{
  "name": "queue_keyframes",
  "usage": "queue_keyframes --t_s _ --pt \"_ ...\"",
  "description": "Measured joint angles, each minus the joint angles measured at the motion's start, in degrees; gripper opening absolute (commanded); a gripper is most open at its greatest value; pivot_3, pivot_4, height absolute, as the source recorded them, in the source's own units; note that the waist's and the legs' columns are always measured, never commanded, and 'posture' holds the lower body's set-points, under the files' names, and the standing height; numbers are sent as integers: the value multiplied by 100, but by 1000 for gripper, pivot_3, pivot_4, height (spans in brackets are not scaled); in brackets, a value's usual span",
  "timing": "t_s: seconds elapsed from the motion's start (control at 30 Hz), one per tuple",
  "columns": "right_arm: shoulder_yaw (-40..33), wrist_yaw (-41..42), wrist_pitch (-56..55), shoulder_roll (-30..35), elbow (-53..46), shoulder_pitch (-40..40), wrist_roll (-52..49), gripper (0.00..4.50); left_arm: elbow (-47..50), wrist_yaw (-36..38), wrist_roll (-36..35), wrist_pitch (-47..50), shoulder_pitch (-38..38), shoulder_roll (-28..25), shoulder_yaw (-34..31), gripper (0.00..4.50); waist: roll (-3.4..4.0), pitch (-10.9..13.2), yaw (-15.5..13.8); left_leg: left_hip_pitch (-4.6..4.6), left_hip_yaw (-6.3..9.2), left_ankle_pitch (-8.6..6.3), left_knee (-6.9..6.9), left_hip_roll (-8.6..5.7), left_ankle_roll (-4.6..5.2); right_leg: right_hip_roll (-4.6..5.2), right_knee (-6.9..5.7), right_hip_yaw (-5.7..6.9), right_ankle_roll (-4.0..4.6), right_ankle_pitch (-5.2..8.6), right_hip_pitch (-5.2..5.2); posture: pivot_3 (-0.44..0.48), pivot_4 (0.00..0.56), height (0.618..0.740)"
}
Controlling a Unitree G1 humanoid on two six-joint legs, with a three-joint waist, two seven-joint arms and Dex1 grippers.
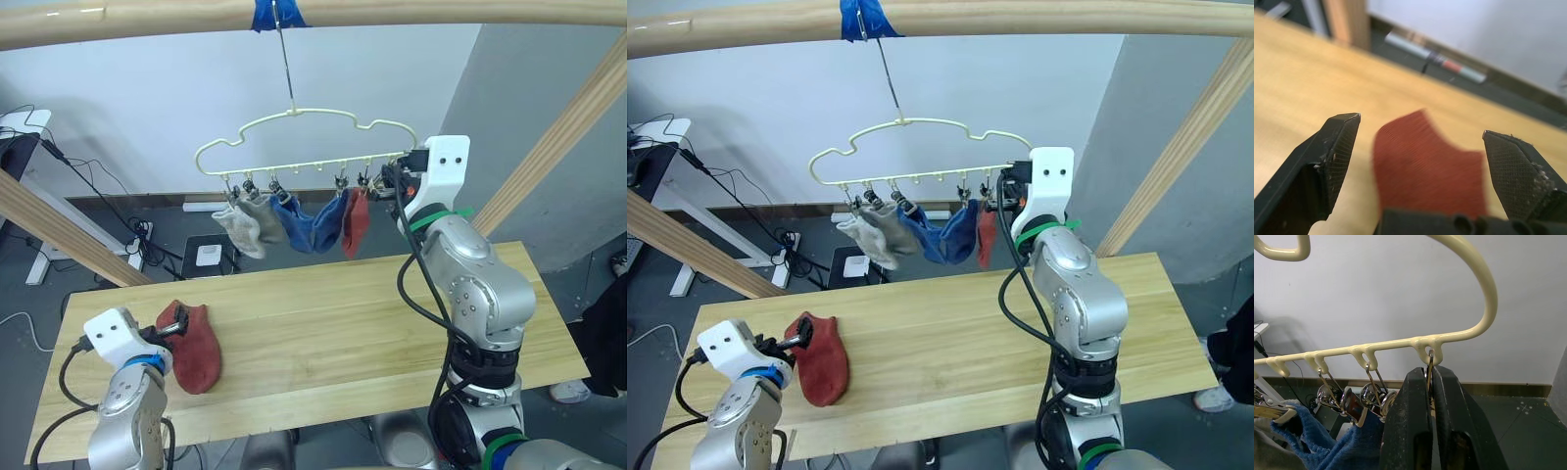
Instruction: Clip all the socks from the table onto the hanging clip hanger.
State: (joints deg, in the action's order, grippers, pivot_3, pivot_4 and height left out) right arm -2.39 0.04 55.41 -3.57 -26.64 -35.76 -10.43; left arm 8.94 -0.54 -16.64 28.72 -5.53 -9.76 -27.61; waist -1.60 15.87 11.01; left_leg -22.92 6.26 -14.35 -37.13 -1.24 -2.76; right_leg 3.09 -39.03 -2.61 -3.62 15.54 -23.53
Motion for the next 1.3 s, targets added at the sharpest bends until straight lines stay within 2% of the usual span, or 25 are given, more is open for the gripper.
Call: queue_keyframes --t_s 0.23,0.43,0.57,0.77,1.03,1.27,1.3 --pt "35 30 0 18 55 -67 -1 0 -964 -114 143 135 481 -103 187 4447 -3 -2 9 0 -1 0 0 -1 0 1 1 -1 0 0 0 -261 234 740" --pt "66 78 0 26 55 -80 0 0 -866 -15 179 41 401 -95 366 4447 -3 -2 33 0 -5 0 6 7 -1 3 3 -6 0 0 -4 -273 233 740" --pt "100 97 0 38 54 -78 3 0 -498 -3 125 -225 17 105 347 4447 -3 -2 25 -2 -4 0 7 16 -1 4 4 -6 0 0 -6 -276 234 740" --pt "112 101 0 74 54 -76 5 0 -214 207 121 -202 -408 114 551 4447 -3 -2 25 -1 -6 0 5 11 0 5 4 -8 0 0 -5 -276 234 740" --pt "147 102 0 76 54 -74 5 0 -609 450 255 75 70 -269 910 4447 -3 -2 31 1 -6 0 7 4 0 1 3 -6 2 -1 -5 -275 235 740" --pt "151 102 0 59 54 -62 5 0 -624 478 541 202 97 -524 1179 4447 7 -8 29 3 -7 0 7 7 0 4 2 -9 2 -1 -5 -274 232 740" --pt "151 102 0 53 54 -59 5 0 -619 464 567 204 96 -524 1194 4283 8 -9 30 3 -6 0 6 7 0 4 2 -9 2 -1 -5 -274 232 740"
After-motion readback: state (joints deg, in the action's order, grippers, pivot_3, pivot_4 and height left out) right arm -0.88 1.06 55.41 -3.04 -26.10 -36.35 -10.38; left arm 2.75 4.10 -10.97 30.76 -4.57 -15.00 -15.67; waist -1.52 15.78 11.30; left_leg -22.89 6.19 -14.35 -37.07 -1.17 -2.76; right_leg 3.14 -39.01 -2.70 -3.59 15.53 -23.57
